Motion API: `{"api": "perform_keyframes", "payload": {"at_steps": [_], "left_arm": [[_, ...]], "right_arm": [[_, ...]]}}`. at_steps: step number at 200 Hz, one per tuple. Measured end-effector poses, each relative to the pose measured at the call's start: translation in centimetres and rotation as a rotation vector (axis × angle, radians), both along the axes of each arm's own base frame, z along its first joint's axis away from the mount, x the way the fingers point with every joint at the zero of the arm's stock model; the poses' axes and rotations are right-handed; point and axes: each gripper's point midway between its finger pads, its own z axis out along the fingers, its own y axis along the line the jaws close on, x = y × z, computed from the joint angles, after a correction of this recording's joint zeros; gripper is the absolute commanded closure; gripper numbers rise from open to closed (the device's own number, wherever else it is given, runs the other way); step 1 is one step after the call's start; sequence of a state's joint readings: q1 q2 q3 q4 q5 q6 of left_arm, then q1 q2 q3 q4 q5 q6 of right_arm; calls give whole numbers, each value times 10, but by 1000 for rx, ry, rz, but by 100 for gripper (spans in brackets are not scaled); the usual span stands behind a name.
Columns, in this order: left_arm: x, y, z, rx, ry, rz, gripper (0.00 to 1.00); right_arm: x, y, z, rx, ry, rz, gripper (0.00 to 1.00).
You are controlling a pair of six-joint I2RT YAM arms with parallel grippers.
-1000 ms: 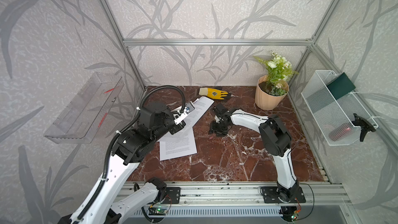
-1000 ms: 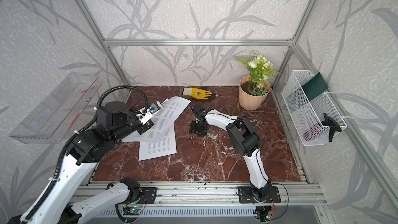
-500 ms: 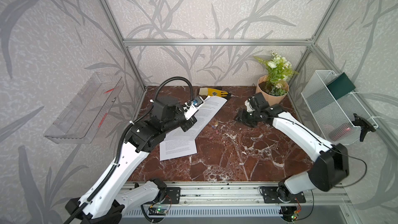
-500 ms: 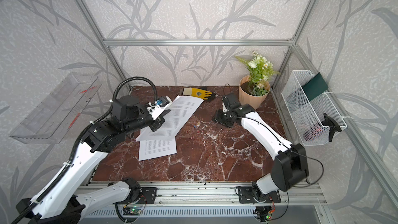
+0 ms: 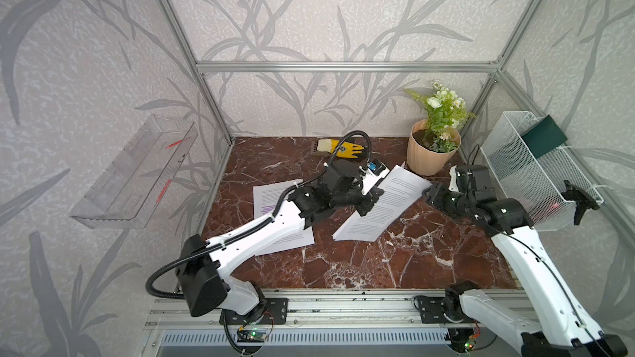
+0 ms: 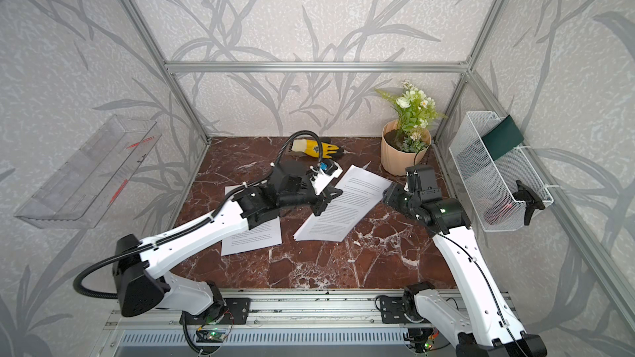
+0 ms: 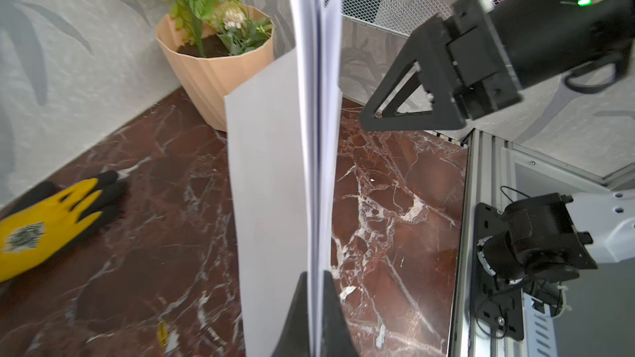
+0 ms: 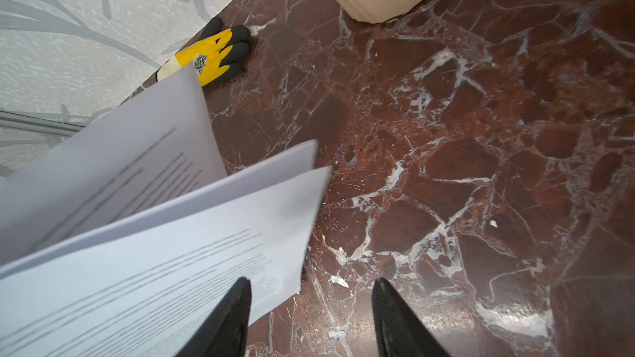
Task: Unclip the paperclips from the documents
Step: Place the document at the center of the board.
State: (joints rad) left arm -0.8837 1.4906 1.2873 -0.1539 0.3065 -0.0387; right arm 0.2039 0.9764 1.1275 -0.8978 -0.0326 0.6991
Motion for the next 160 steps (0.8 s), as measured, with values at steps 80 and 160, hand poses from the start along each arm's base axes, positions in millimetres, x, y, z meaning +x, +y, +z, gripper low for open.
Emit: {"api": "perform_keyframes", "payload": {"at_steps": [80, 160], "left_arm": [[78, -110, -117, -271, 238, 72, 100], [96, -166, -69, -300, 122, -28, 100]], "right_arm": [[-10, -13, 20, -24, -34, -56, 42], [-9, -13, 31, -68, -28, -18, 42]]}}
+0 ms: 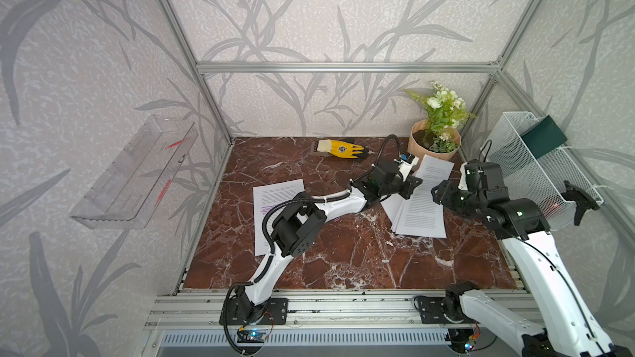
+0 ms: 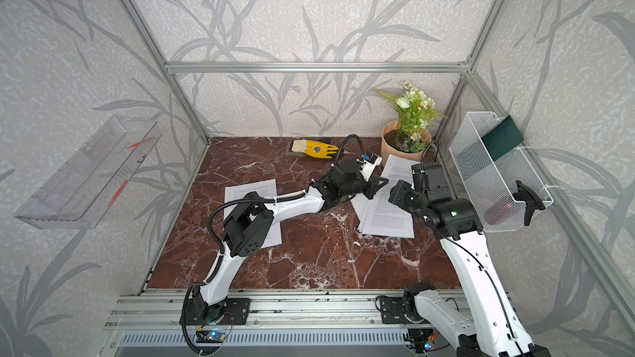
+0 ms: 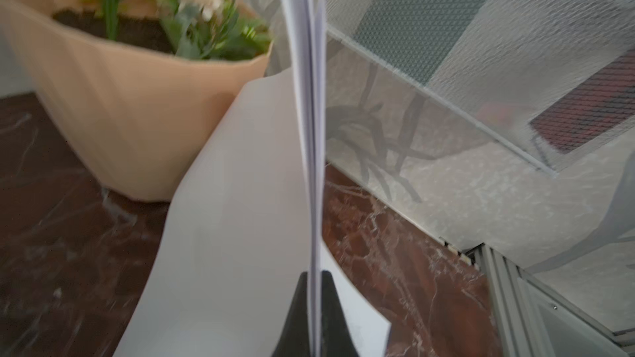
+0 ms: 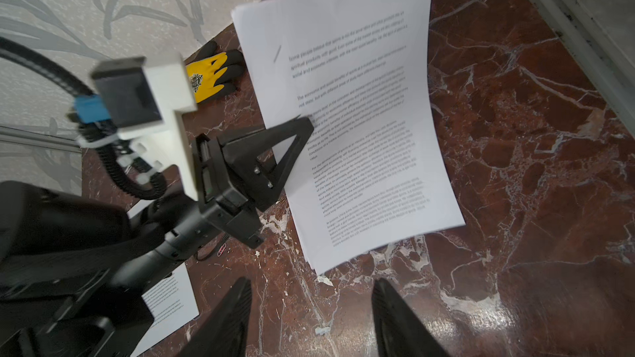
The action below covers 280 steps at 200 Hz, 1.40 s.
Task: Unclip the paperclips from the documents
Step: Place the document at the center of the board.
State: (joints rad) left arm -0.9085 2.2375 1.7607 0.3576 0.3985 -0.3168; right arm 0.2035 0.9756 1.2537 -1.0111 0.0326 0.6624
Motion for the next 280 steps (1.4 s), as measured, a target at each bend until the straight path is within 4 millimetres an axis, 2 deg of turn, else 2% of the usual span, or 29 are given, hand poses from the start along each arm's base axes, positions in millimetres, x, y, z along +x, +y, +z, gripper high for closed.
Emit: {"api": "perform_keyframes", "payload": {"at_steps": [10, 23, 54, 67, 88, 106, 126, 137, 153, 200, 224, 237, 248, 257, 265, 280], "left_arm": [[-12, -8, 25, -40, -24, -24, 100], [-28, -15, 46, -76, -32, -56, 100], [-62, -33, 69, -105, 0, -156, 100], [-75, -42, 84, -140, 19, -201, 100], [-90, -51, 108, -229, 62, -261, 100], [-96, -53, 117, -284, 99, -290, 100], [-93, -51, 115, -320, 131, -286, 100], [-86, -47, 104, -325, 149, -272, 100], [-67, -35, 75, -306, 190, -228, 100], [8, 20, -53, -116, 267, -53, 100], [27, 45, -106, 12, 268, 28, 100], [27, 52, -123, 63, 261, 44, 100], [26, 52, -129, 89, 248, 43, 100], [25, 51, -133, 104, 235, 41, 96], [24, 51, -135, 115, 226, 43, 88], [26, 53, -138, 138, 201, 59, 67]], "right_arm": [[0, -1, 5, -12, -11, 4, 41], [1, -3, 18, -24, -48, 10, 41], [1, -3, 58, -22, -224, 43, 39], [-1, -2, 75, -12, -304, 53, 39], [-4, -1, 94, -4, -373, 65, 39], [0, 1, 103, 0, -399, 73, 39], [5, 3, 99, 3, -381, 80, 39], [7, 4, 96, 4, -371, 82, 39], [12, 6, 88, 6, -343, 89, 39], [21, 16, 69, 23, -269, 122, 39], [27, 20, 61, 30, -236, 137, 39], [30, 22, 57, 34, -220, 145, 39], [32, 24, 54, 37, -209, 150, 39], [34, 24, 52, 37, -203, 152, 39], [34, 25, 51, 38, -199, 154, 39], [35, 26, 50, 39, -195, 157, 39]]}}
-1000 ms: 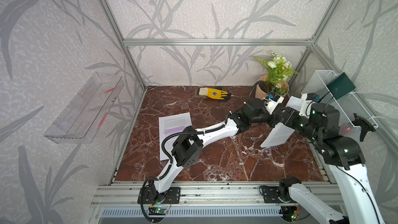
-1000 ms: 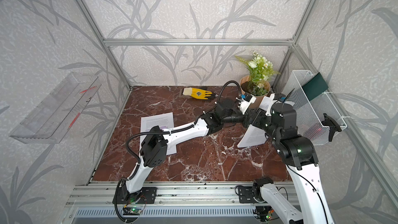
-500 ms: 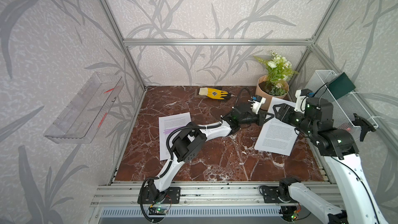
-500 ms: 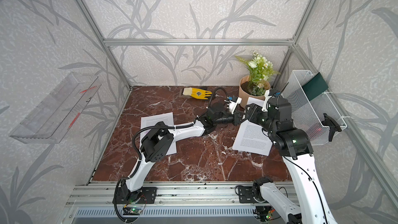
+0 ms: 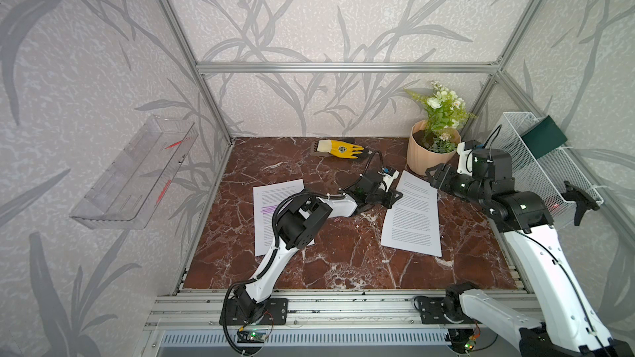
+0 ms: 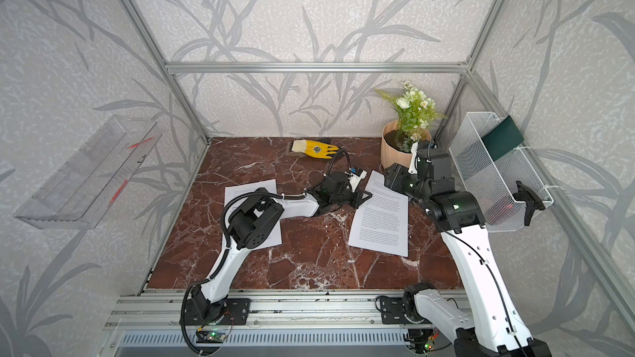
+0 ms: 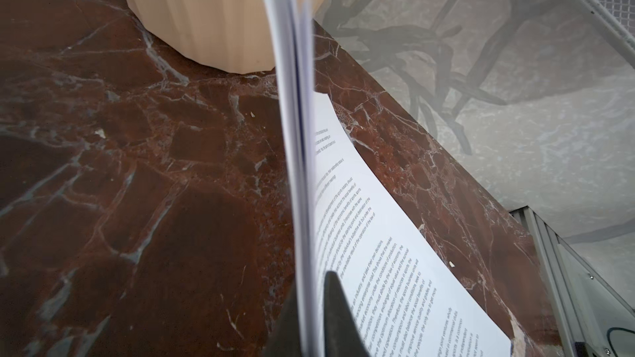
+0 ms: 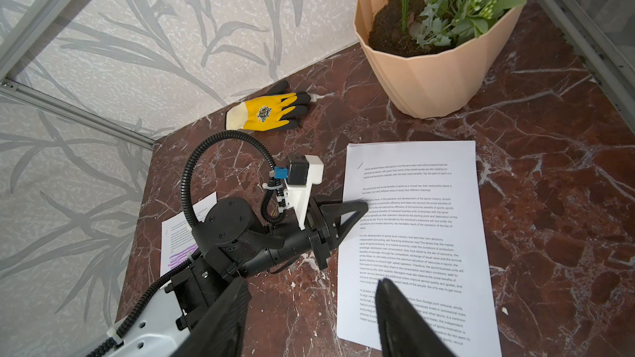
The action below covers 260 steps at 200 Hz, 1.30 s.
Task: Unclip the paperclips from the documents
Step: Place the document at the center of the board, then reset both arms
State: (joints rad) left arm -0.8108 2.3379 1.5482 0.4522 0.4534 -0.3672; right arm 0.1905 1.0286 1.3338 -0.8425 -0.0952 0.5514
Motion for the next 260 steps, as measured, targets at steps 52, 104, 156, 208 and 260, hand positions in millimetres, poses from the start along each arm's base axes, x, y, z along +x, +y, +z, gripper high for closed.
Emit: {"api": "perform_keyframes", "payload": {"at_steps": [52, 104, 156, 208, 260], "left_arm": [[12, 3, -2, 83, -55, 45, 1], [29, 13, 18, 227, -187, 69, 1], [50, 69, 103, 415, -392, 214, 1], [52, 254, 188, 475, -521, 657, 1], [-17, 457, 67, 725, -346, 977, 1]], "right_arm": [[3, 0, -4, -5, 14, 0, 39], [4, -3, -4, -33, 6, -5, 38], [7, -16, -12, -98, -40, -36, 38], [19, -35, -114, -349, -109, -6, 29], [26, -56, -244, -597, -66, 32, 28]]}}
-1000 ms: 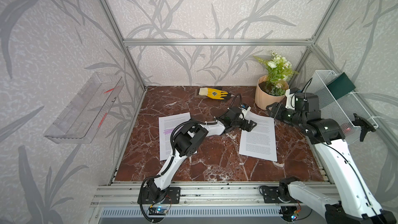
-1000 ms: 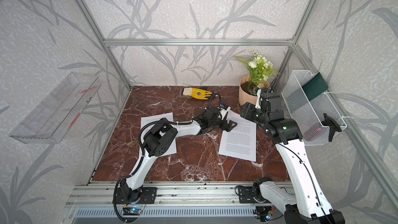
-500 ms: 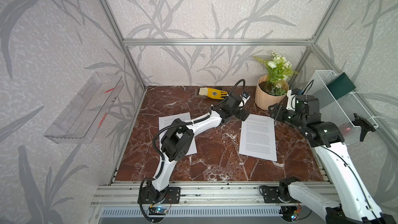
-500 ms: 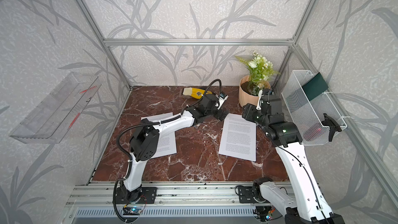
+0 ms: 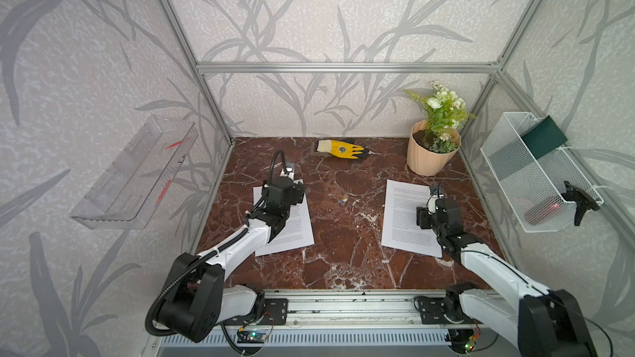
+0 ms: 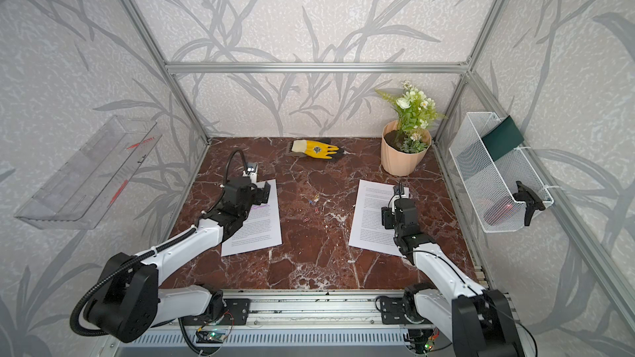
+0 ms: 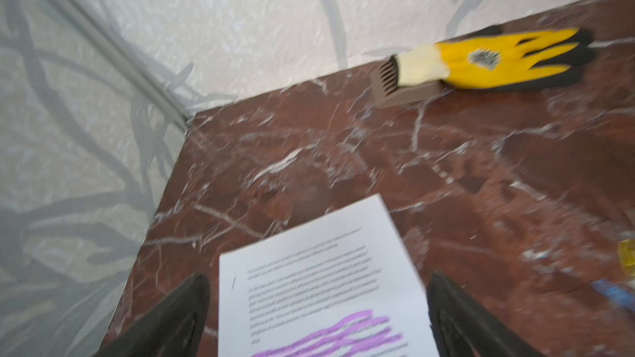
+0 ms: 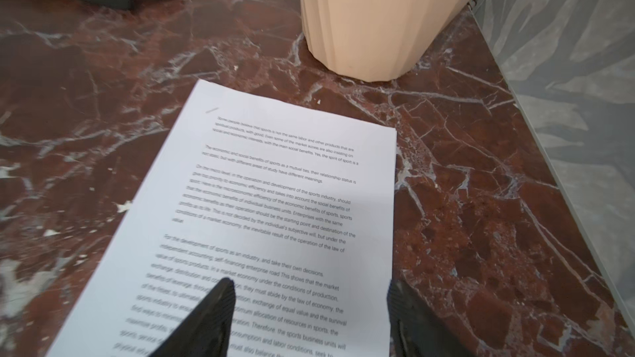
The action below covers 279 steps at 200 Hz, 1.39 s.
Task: Unclip the paperclips from the documents
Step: Reset both arms
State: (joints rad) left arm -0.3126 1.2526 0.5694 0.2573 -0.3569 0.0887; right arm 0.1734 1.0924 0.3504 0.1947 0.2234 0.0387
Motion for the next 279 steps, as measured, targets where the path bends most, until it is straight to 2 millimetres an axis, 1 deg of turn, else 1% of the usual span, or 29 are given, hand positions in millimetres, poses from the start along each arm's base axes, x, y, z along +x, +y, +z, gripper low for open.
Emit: {"api": "perform_keyframes", "payload": {"at_steps": [10, 18, 24, 32, 45, 62, 66, 82, 90, 96, 107, 113, 120, 122, 125, 127, 154, 168, 279], "left_arm": [[-15, 25, -30, -2, 52, 57, 1], [-25, 43, -49, -4, 82, 100, 1], [-31, 52, -59, -9, 95, 126, 1], [-36, 61, -68, -20, 101, 147, 1], [-33, 68, -70, -48, 86, 151, 1], [-17, 77, -62, -116, 19, 160, 1], [-14, 81, -62, -132, 9, 167, 1], [-1, 94, -57, -194, -73, 191, 1], [2, 99, -62, -216, -99, 202, 1], [3, 101, -69, -231, -96, 206, 1], [0, 98, -82, -250, -49, 194, 1], [1, 96, -83, -258, -42, 182, 1], [4, 93, -80, -267, -54, 164, 1], [5, 92, -79, -270, -59, 159, 1], [6, 91, -78, -273, -64, 151, 1], [7, 90, -78, -274, -64, 148, 1], [18, 83, -66, -292, -83, 104, 1], [20, 82, -63, -295, -90, 96, 1], [18, 78, -67, -298, -67, 81, 1]], "right_arm": [[5, -2, -7, -13, -15, -5, 28], [11, -2, -10, -19, -35, -5, 28], [17, -2, -10, -21, -56, -5, 27], [25, -2, -9, -22, -85, -3, 27], [37, -3, -8, -25, -122, -4, 27], [55, -8, -12, -5, -150, -10, 26], [60, -6, -14, 2, -154, 5, 26], [69, -4, -20, 16, -164, 38, 26], [70, -1, -20, 23, -171, 56, 25], [71, 1, -19, 26, -180, 64, 25], [73, 4, -13, 35, -206, 81, 21], [74, 6, -10, 36, -220, 91, 19], [76, 7, -6, 38, -235, 98, 15], [76, 7, -6, 37, -237, 99, 12], [76, 7, -5, 38, -241, 100, 2], [76, 8, -4, 40, -244, 101, 0], [78, 9, 0, 37, -264, 113, 1], [78, 10, 3, 38, -276, 114, 1], [79, 9, 6, 38, -292, 113, 1]]}}
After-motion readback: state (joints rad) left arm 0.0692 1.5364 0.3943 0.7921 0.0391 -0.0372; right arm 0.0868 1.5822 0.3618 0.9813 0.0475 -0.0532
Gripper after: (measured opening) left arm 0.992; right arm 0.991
